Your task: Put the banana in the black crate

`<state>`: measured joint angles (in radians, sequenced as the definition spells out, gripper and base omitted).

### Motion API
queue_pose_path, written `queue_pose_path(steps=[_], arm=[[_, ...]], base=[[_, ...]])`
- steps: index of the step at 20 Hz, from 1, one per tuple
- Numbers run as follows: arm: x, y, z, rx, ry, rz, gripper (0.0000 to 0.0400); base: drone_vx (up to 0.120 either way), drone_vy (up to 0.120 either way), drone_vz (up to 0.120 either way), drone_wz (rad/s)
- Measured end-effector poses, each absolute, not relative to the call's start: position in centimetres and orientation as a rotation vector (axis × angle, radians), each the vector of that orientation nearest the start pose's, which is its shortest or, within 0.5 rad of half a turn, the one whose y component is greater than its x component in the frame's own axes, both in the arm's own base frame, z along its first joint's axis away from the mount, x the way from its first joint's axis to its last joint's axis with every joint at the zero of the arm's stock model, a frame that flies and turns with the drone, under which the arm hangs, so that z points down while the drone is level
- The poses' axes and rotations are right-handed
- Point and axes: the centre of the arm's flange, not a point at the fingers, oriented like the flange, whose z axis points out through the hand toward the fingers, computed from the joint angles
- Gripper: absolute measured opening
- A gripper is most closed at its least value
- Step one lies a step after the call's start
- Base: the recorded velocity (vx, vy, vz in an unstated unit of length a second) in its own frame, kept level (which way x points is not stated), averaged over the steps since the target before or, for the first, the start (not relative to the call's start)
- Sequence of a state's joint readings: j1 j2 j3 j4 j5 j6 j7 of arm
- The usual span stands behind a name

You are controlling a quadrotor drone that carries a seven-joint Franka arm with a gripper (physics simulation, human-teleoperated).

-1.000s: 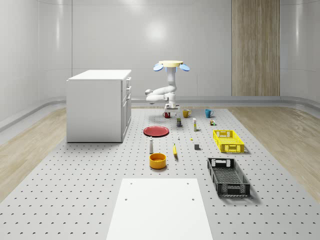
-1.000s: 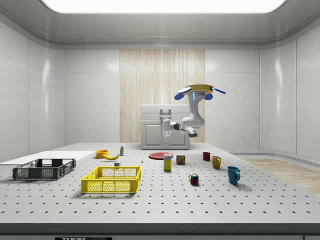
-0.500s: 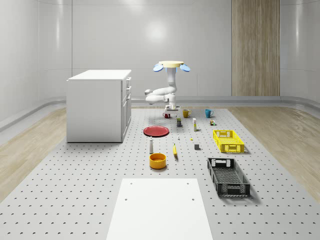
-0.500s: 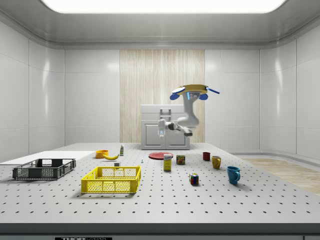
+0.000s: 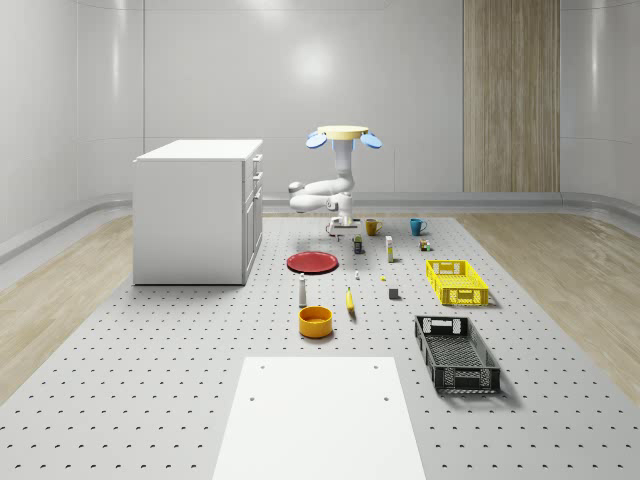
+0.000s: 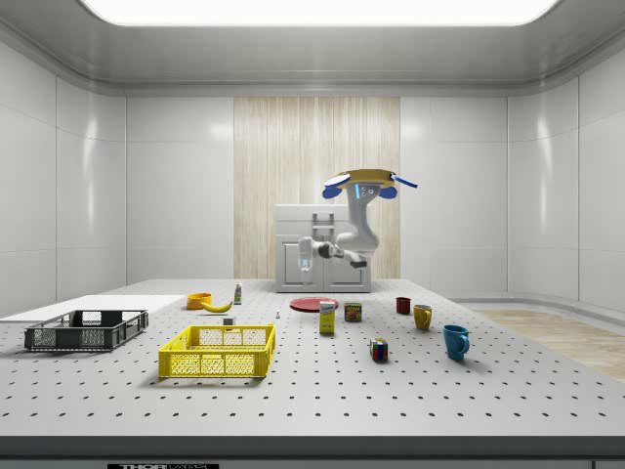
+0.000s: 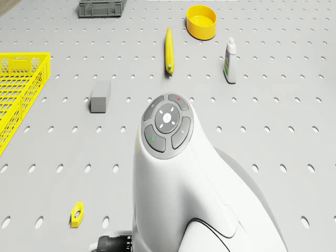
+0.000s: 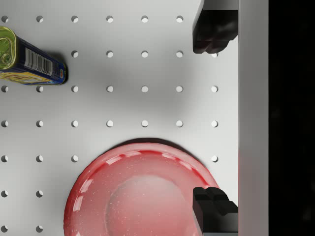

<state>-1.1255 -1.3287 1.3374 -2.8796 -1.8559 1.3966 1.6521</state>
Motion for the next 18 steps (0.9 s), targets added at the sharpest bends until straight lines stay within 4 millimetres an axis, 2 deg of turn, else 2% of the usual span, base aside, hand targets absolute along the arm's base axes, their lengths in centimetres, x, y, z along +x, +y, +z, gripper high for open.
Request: queue_pose_path(steps=[3,7,10,14,18], arm=[[30.68,-0.01,49.07,0.001,-0.002,0.785,0.0400],[30.68,-0.01,49.07,0.001,-0.002,0.785,0.0400],[30.68,-0.01,49.07,0.001,-0.002,0.785,0.0400],[30.68,-0.01,49.07,0.001,-0.002,0.785,0.0400],[30.68,-0.01,49.07,0.001,-0.002,0.785,0.0400]], base=[[0.120,0.000,-0.040,0.000],[0.120,0.000,-0.120,0.000],[0.120,0.000,-0.013,0.000],[0.120,-0.060,0.000,0.000],[0.120,0.000,-0.110,0.000]])
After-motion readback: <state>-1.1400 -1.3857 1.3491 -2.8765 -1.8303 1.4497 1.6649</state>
